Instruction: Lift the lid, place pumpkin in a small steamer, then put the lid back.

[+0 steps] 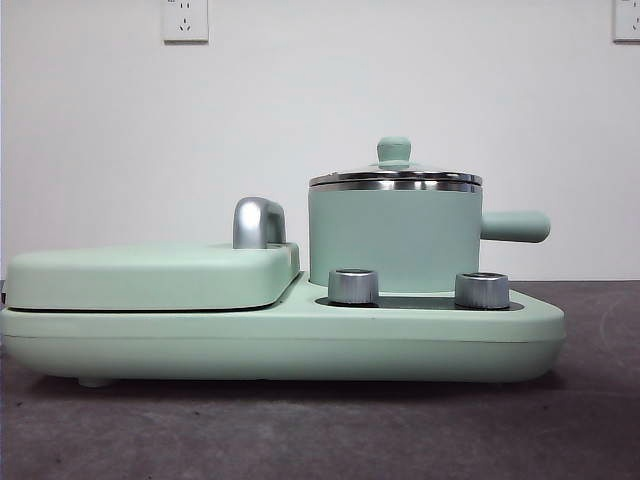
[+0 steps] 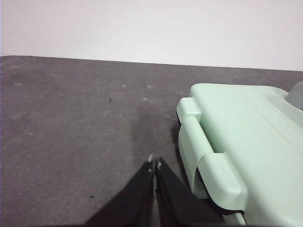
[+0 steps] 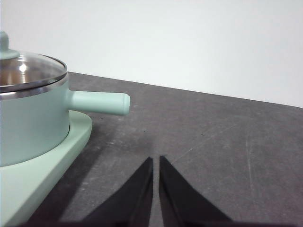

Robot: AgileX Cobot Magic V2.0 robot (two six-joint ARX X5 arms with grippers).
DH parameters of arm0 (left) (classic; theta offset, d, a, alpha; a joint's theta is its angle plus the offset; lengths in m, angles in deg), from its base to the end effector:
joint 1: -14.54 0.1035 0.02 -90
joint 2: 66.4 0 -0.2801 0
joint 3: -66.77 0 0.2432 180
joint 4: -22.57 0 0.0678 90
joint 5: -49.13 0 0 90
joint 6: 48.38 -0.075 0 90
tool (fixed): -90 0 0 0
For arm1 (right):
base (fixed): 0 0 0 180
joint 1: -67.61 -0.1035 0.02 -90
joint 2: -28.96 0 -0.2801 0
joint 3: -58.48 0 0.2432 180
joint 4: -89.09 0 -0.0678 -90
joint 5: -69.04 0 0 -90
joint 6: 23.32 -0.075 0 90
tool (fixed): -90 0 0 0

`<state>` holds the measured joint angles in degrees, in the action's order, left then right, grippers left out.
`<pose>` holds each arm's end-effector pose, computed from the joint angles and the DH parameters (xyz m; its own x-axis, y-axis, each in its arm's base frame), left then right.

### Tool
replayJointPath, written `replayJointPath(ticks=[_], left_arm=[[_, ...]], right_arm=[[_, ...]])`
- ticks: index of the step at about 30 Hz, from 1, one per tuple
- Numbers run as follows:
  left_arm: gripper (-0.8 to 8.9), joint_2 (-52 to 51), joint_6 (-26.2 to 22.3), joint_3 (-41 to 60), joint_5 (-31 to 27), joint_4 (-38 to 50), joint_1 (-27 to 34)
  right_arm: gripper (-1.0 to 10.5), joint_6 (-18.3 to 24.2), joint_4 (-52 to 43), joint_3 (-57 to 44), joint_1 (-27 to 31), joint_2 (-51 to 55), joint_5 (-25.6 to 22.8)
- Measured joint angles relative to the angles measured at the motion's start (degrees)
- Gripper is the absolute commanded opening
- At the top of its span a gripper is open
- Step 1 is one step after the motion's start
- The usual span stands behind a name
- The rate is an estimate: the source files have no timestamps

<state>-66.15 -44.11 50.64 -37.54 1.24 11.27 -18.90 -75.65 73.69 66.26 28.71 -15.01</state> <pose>0.1154 -0.0110 0.1577 0.9889 -0.1147 -0.0948 0.1073 0.9910 -0.0796 0.1170 0.0105 0.1668 0.9919 0.1271 -0.0052 -0.1271 0.9889 -0.0765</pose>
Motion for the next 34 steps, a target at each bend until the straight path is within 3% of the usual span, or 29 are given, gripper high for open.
replayJointPath(ticks=[34], left_arm=[[0.07, 0.0, 0.0, 0.0, 0.0, -0.02, 0.0]], right_arm=[[0.2, -0.17, -1.4, 0.0, 0.0, 0.0, 0.0]])
